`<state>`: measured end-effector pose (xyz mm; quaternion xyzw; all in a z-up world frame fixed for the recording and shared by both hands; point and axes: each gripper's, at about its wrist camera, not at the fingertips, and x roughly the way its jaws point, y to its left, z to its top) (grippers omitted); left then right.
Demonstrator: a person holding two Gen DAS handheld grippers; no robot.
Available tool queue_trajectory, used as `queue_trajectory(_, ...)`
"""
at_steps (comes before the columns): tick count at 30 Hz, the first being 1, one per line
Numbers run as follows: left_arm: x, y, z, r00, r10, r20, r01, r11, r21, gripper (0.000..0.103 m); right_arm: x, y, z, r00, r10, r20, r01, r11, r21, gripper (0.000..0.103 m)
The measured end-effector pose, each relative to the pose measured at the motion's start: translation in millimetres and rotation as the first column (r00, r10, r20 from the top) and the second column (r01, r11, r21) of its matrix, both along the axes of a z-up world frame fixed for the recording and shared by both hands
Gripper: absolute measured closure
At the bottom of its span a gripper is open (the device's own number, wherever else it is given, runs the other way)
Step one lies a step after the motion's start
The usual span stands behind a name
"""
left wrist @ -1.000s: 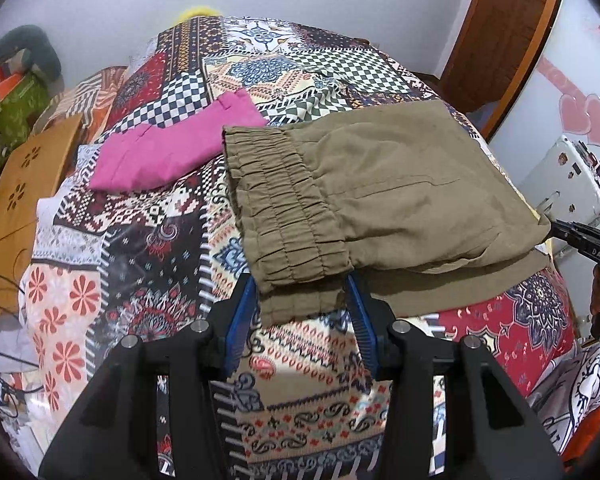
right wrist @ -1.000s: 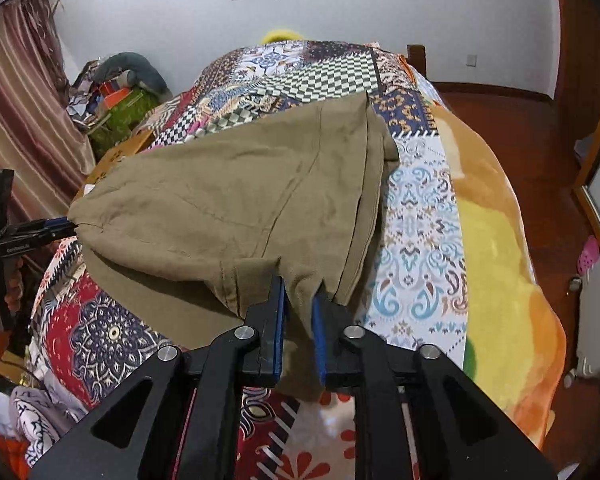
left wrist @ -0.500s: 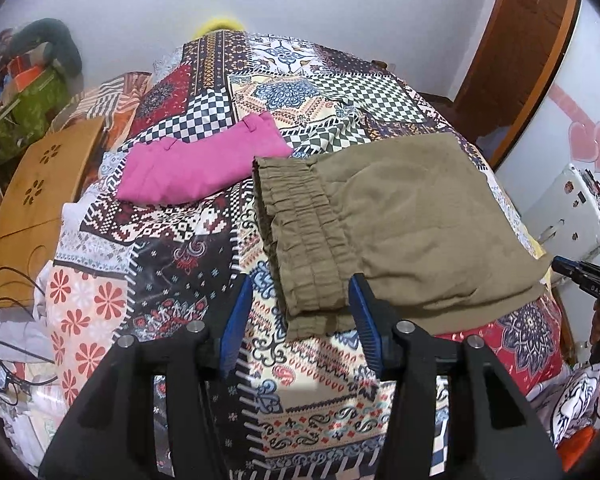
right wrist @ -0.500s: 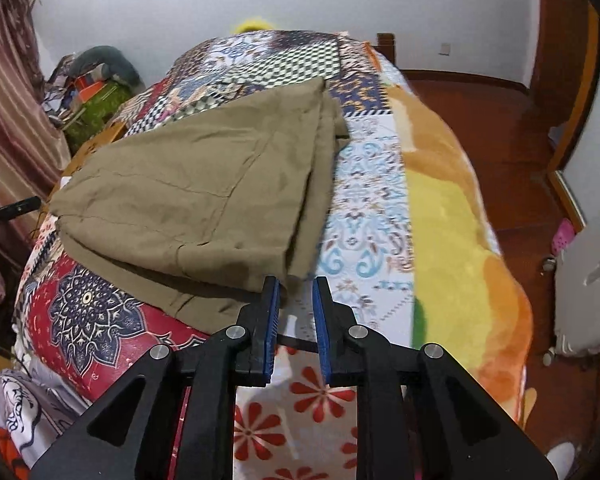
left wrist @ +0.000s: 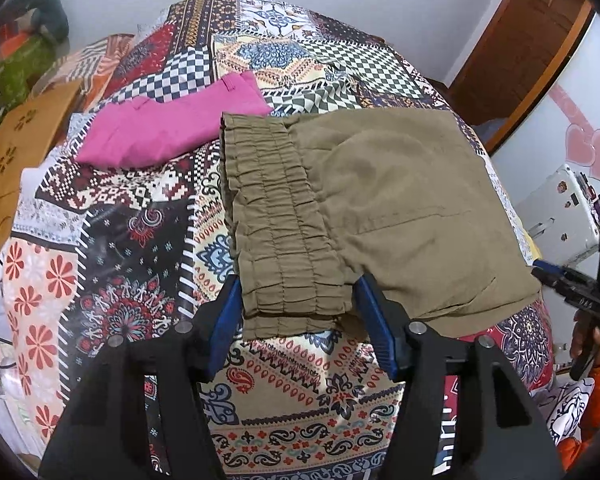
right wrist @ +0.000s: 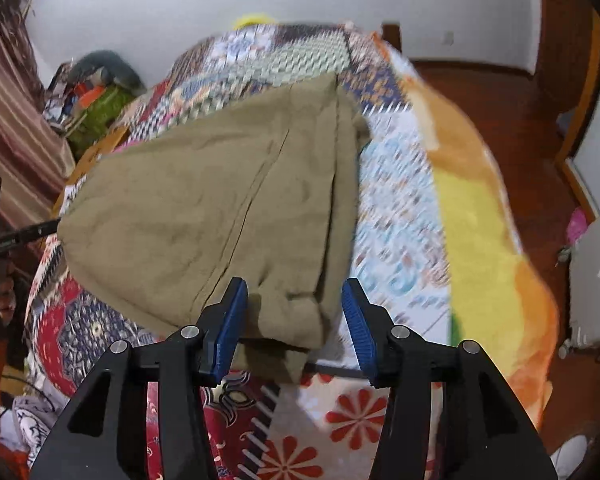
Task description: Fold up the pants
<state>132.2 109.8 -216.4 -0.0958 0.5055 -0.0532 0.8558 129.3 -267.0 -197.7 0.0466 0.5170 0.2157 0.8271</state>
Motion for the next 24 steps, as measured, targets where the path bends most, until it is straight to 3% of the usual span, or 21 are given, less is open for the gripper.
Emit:
queue_trajectory(2, 0, 1, -2, 1.0, -0.004, -0.002, 0.004, 1.0, -0.007, 0.044, -4, 1, -8, 1.0, 0.012, -0.026, -0.012, 1.0, 0.013, 0.06)
queue_trajectory(3, 0, 0, -4, 1.0, -0.005, -0.003, 0.005, 1.0, -0.005, 0.044, -6, 1, -10, 0.999, 0.017, -0.028, -0.017, 1.0, 0.021, 0.067)
queue_trajectory(9, -3, -7, -15, 1.0, -0.021, -0.008, 0.021, 0.999, 0.049, 0.04, -12, 1, -11, 0.999, 0.032, -0.018, -0.032, 0.999, -0.01, 0.075)
queue_trajectory(14, -4, -2, -13, 1.0, -0.01, -0.009, 0.011, 1.0, 0.025, 0.039, -12, -4, -10, 0.999, 0.04, -0.034, -0.04, 0.999, -0.011, 0.075)
queue_trajectory(17, -1, -1, 1, 1.0, -0.018, 0.007, 0.017, 0.999, 0.051, 0.04, -8, -7, -2, 0.999, 0.038, -0.026, -0.039, 0.999, -0.022, 0.075)
queue_trajectory(20, 2, 0, 20, 0.999, -0.011, 0.05, 0.006, 0.994, 0.105, 0.04, -1, -10, 10, 1.0, 0.024, 0.01, -0.024, 0.999, -0.04, 0.075)
queue_trajectory(24, 18, 8, 39, 0.996, 0.024, 0.089, -0.033, 0.994, 0.104, 0.039, 14, -14, 29, 0.997, -0.003, 0.072, 0.004, 1.0, -0.013, 0.07)
